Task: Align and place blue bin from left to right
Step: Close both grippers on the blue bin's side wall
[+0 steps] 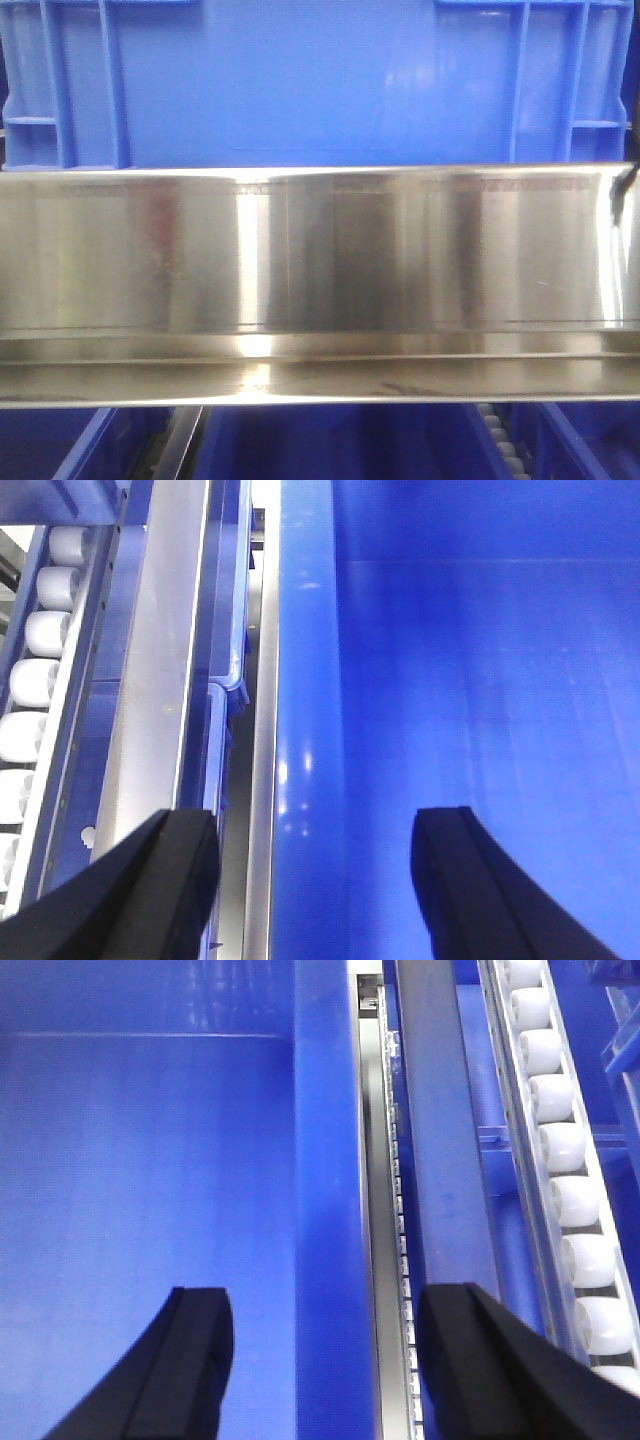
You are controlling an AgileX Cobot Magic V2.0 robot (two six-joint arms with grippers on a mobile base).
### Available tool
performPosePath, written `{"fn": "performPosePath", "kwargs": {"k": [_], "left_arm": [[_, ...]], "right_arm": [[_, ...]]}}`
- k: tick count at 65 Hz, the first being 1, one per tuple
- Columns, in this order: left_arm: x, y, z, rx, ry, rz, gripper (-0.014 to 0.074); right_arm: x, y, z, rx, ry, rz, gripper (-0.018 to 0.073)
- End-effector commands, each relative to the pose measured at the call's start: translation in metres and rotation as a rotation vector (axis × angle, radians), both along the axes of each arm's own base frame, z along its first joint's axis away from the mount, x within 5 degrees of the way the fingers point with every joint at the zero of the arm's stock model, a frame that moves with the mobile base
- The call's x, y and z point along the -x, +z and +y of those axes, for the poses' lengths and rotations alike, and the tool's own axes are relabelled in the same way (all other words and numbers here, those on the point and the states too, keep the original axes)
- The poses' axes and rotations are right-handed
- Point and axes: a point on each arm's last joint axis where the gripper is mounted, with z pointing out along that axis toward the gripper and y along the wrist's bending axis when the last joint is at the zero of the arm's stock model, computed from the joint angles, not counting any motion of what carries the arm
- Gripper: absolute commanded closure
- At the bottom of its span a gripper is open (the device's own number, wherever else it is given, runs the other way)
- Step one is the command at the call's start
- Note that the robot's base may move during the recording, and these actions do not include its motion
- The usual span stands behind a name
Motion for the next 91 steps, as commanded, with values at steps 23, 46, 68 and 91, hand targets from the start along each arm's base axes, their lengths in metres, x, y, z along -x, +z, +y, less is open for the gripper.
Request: {"fn": "performPosePath", "kwargs": {"k": [23,46,68,91], "left_arm": [[0.0023,0.0045,-0.0023,0.012,-0.002,-0.016,0.0258],[0.0023,0.0045,-0.0023,0.012,-0.002,-0.016,0.0475],[0.0023,0.0045,-0.0023,0.012,-0.002,-0.016,0.0707],[0.0023,0.0045,-0.0023,0.012,-0.002,-0.016,0.0707]], "right_arm": [[-0.0003,0.0059,-0.0019,-0.005,-0.002,-0.031,0.0252],[0.0009,0.0049,-0.0021,-0.003,-0.003,-0.014,0.0288],[0.0015,0.0044,-0.0025,0.002,-0.005,-0.005,0.0634],[0.0006,0.0052,-0.0018,-0.006,-0.002,-0.018,0.0634]]}}
